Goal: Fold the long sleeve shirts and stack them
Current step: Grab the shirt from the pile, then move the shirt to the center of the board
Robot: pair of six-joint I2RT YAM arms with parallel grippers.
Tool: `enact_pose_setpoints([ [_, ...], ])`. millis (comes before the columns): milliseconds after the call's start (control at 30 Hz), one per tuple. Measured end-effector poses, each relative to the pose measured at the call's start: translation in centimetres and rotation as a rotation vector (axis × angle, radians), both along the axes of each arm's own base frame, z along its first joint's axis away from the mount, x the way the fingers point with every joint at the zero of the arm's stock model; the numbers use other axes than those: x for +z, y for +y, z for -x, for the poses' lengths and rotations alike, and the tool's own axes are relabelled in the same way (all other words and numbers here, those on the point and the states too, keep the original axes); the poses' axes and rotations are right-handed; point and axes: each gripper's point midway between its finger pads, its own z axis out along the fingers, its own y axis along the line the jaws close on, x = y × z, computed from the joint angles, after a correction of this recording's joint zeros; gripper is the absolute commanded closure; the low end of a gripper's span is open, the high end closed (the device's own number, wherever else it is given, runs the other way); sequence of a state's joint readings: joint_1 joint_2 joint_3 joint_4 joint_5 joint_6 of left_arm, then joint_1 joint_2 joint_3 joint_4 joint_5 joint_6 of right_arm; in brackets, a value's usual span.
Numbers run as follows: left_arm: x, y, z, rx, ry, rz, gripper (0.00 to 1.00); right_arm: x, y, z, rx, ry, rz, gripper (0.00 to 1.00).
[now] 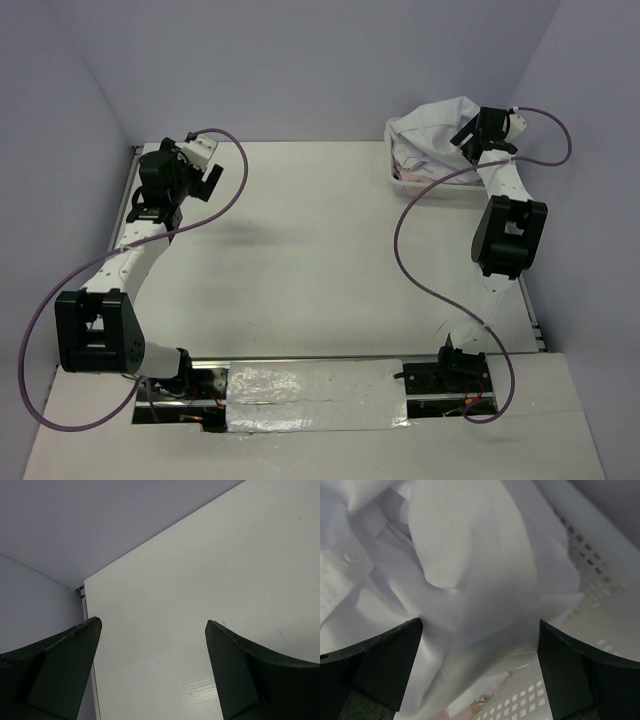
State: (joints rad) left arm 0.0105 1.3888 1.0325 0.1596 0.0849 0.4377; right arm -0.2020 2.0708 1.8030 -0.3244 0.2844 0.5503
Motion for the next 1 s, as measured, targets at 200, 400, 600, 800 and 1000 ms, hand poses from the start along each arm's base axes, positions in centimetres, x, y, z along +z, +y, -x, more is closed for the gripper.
enact_pose_setpoints([
  [200,0.0,-0.1,0.0,-0.003,0.002,0.006,0.01,-3.9,2.6,-1.2,0.103,0.019,-0.116,0.45],
  [400,-0.1,-0.2,0.0,-0.001,0.004,0.019,0.01,-4.4,4.2,-1.5,0.180,-0.017,-0.124,1.00],
  [600,0.1,-0.3,0.2,0.000,0.001,0.040,0.01,-0.5,7.7,-0.1,0.246,-0.041,0.010,1.00],
  [800,1.9,-0.8,1.1,0.001,-0.038,0.098,0.01,12.1,14.6,3.5,0.334,-0.278,0.162,1.00],
  [1000,5.1,-1.2,2.6,0.014,-0.105,0.192,0.03,29.3,18.3,9.4,0.421,-0.658,0.330,1.00],
])
